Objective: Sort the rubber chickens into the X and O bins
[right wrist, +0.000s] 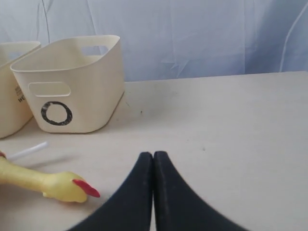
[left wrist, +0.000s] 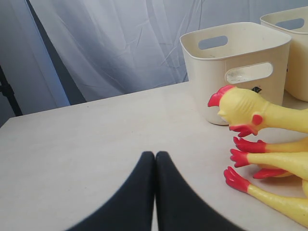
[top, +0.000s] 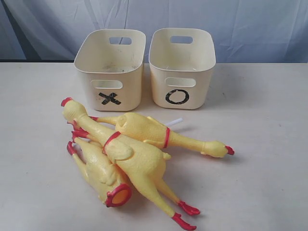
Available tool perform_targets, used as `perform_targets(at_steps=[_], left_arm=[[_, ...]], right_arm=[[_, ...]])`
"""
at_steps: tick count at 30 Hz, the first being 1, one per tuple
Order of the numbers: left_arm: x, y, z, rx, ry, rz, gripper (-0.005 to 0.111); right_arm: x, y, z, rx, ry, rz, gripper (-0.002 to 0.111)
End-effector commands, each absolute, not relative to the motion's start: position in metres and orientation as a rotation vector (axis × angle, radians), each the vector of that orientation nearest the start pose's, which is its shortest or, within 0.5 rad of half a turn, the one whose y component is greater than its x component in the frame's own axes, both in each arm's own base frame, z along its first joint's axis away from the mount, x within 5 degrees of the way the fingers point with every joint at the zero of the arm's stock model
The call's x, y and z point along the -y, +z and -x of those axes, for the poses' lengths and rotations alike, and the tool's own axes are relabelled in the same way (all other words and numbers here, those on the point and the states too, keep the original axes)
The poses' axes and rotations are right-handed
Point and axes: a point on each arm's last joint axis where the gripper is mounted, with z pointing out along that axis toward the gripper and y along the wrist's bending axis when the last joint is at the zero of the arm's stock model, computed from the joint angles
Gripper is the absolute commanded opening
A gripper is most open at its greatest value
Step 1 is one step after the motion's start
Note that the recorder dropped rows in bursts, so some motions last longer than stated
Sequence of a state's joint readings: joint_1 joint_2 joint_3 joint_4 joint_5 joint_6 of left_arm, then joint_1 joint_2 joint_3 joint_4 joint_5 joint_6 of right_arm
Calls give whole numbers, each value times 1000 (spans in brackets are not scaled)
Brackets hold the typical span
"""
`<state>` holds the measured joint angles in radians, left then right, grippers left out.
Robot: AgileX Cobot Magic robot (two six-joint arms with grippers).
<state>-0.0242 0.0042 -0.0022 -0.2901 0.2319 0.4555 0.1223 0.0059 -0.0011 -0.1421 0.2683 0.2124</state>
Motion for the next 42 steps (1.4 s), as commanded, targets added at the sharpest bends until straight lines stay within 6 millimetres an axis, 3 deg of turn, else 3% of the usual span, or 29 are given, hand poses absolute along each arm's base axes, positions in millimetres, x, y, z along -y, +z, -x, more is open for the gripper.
perform_targets(at_steps=[1, 16, 28, 37, 42], left_arm=[[7, 193, -55, -1690, 54, -210, 0], [7, 193, -55, -1690, 54, -210, 0], [7, 193, -55, -1688, 62, -214, 0], [7, 194, -55, -1686, 63, -214, 0], [7, 194, -55, -1686, 63, -214, 0]], right_arm=[[-4, 197, -56, -1667, 129, 14, 0], [-6, 206, -56, -1560, 149, 22, 0], [-3, 224, -54, -1347, 509, -307, 0], [-4, 222, -55, -1369, 555, -343, 0], [-7, 218, -55, -1478, 555, -328, 0]])
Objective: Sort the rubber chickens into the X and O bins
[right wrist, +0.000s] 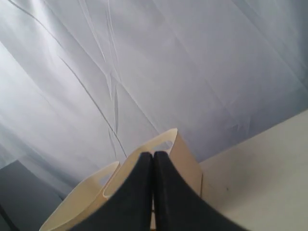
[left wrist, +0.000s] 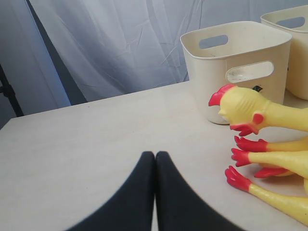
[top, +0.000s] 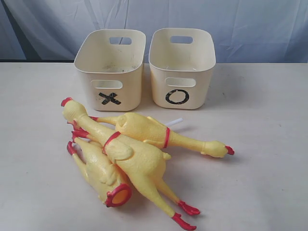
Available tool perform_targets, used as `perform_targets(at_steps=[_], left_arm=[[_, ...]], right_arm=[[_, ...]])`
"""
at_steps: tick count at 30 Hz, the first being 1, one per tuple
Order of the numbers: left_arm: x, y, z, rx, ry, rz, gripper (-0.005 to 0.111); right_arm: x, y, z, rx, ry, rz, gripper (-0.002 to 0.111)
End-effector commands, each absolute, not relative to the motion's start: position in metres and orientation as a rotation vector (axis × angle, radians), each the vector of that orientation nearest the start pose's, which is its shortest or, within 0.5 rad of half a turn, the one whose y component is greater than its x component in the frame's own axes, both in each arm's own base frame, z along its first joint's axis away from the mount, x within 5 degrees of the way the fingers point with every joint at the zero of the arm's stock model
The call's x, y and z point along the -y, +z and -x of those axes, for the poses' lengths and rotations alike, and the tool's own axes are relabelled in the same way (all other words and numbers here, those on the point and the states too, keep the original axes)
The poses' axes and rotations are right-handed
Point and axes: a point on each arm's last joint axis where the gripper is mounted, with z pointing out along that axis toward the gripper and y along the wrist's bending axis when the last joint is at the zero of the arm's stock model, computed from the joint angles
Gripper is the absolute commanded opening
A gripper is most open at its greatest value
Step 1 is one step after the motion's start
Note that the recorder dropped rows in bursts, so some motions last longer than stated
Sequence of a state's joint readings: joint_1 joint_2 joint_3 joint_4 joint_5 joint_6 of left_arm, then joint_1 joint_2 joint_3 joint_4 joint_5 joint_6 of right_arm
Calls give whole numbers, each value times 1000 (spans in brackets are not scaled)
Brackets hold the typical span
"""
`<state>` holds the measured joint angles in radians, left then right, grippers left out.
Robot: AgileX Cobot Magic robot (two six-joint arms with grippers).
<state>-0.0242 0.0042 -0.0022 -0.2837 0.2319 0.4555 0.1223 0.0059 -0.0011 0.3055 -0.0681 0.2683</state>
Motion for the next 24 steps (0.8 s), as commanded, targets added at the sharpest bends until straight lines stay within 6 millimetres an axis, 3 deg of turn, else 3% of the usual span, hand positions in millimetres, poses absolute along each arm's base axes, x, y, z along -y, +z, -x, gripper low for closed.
perform_targets(at_steps=[1, 7, 13, 19, 24], left_arm=[[7, 194, -55, -1686, 63, -214, 0], [7, 194, -55, -1686, 63, -214, 0], [7, 194, -55, -1686, 63, -214, 0], [7, 194, -55, -1686, 63, -214, 0], [7, 194, -55, -1686, 63, -214, 0]], right_arm=[[-8, 222, -54, -1487, 553, -319, 0], [-9, 248, -48, -1466, 560, -289, 0], [-12, 274, -50, -1560, 504, -210, 0], [-19, 299, -59, -1648, 394, -9, 0], [-28, 308, -72, -1750, 371, 166, 0]])
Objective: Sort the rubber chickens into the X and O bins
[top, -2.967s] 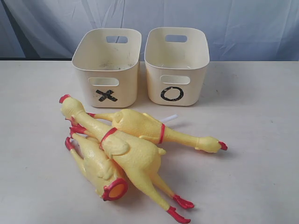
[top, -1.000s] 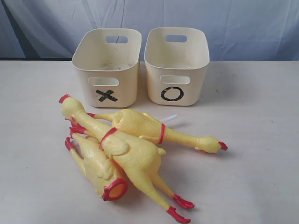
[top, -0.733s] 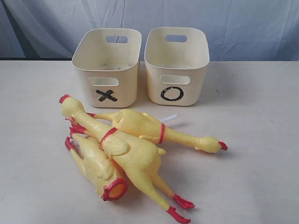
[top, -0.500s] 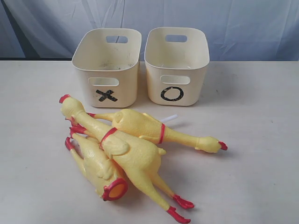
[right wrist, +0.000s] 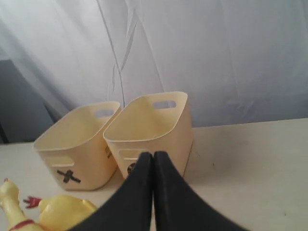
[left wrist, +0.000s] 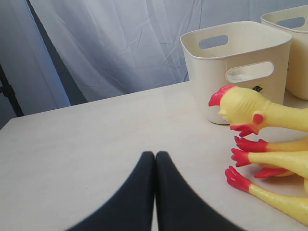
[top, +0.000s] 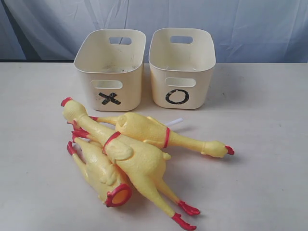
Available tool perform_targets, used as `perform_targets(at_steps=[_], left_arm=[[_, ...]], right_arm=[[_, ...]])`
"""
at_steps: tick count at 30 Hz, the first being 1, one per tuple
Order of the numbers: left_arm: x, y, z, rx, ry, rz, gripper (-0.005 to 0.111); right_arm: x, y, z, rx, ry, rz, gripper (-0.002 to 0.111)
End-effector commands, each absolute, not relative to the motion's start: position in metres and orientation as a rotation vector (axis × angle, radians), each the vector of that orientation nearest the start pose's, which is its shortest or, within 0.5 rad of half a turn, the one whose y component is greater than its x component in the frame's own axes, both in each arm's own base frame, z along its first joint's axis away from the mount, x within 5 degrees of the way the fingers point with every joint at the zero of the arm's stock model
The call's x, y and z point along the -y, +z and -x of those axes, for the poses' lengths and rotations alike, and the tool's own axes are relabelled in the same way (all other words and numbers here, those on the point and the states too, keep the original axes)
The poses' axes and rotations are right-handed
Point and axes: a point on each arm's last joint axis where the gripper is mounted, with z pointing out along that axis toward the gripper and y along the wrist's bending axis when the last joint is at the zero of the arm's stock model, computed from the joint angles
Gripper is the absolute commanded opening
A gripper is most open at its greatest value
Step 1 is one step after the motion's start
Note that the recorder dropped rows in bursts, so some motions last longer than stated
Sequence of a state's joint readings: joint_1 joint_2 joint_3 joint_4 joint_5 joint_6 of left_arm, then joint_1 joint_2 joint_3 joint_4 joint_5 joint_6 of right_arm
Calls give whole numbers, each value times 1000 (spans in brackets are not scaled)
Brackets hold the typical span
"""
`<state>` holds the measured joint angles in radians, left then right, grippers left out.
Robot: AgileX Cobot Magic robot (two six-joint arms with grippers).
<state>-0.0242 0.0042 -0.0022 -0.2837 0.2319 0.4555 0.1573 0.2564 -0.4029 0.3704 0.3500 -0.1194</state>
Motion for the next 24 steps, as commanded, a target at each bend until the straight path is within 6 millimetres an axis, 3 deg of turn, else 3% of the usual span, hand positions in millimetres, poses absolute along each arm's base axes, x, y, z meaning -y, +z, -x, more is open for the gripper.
perform_targets(at_steps=[1, 11, 19, 24], left_arm=[[7, 194, -55, -1686, 63, -214, 0], [7, 194, -55, -1686, 63, -214, 0], [7, 194, -55, -1686, 63, -214, 0], [7, 194, -55, -1686, 63, -214, 0]], right_arm=[[-31, 309, -76, -1770, 378, 193, 0], [-63, 318, -118, -1952, 415, 488, 0], [-93, 323, -136, -2156, 431, 806, 0], [-108, 331, -147, -2183, 453, 888, 0]])
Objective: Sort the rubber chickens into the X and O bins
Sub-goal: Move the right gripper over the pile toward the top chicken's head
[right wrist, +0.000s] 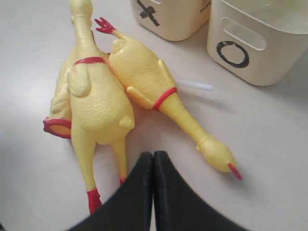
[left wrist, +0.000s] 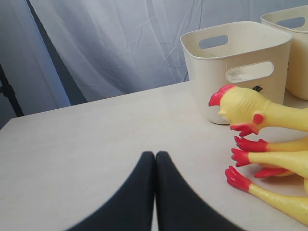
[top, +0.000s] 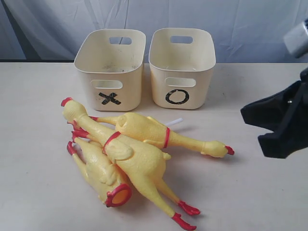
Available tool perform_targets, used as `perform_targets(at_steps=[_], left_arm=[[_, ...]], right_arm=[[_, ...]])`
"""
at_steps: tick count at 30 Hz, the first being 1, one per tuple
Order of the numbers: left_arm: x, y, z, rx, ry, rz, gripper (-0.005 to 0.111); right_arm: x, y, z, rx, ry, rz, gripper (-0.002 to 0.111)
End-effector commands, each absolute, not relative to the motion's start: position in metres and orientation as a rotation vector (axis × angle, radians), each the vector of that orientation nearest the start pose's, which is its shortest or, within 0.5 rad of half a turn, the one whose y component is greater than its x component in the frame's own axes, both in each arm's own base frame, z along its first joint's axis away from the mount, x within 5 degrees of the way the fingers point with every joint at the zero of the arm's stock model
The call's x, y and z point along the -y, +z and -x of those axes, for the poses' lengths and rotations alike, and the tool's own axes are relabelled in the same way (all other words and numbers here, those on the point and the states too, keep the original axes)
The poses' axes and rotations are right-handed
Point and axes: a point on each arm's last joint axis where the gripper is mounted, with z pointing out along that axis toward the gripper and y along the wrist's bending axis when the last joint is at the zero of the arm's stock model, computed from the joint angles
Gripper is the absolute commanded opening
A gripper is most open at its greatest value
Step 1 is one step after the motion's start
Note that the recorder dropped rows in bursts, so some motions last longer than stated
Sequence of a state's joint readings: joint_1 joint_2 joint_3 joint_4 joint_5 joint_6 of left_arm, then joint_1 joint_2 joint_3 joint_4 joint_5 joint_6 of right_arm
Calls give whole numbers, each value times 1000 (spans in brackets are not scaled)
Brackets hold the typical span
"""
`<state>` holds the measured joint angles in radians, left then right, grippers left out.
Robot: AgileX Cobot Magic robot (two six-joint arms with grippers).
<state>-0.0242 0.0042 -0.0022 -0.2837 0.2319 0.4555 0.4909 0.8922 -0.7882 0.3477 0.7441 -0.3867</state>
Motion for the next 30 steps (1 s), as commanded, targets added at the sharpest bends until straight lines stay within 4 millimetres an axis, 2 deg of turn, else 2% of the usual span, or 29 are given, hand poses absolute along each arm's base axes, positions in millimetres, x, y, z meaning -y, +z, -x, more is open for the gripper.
perform_targets(at_steps=[1, 7, 13, 18, 19, 22, 25, 30], left_arm=[[7, 194, -55, -1686, 63, -214, 0], [7, 194, -55, -1686, 63, -214, 0], [7, 194, -55, -1686, 63, -214, 0], [7, 194, -55, -1686, 63, -214, 0], [7, 194, -55, -1686, 63, -214, 0], [7, 194, -55, -1686, 63, -214, 0], [7, 194, -55, -1686, 63, -214, 0], [7, 194, -55, -1686, 63, -214, 0]], right_arm=[[-111, 331, -150, -2188, 455, 894, 0], [-133, 324, -168, -2239, 493, 945, 0], [-164, 318, -185, -2244, 527, 1010, 0], [-197, 316, -197, -2201, 552, 1070, 0], [-211, 315, -201, -2177, 561, 1088, 0], [-235, 312, -209, -2126, 568, 1114, 0], [-267, 300, -215, -2061, 549, 1224, 0], [-299, 278, -239, -2039, 534, 1198, 0]])
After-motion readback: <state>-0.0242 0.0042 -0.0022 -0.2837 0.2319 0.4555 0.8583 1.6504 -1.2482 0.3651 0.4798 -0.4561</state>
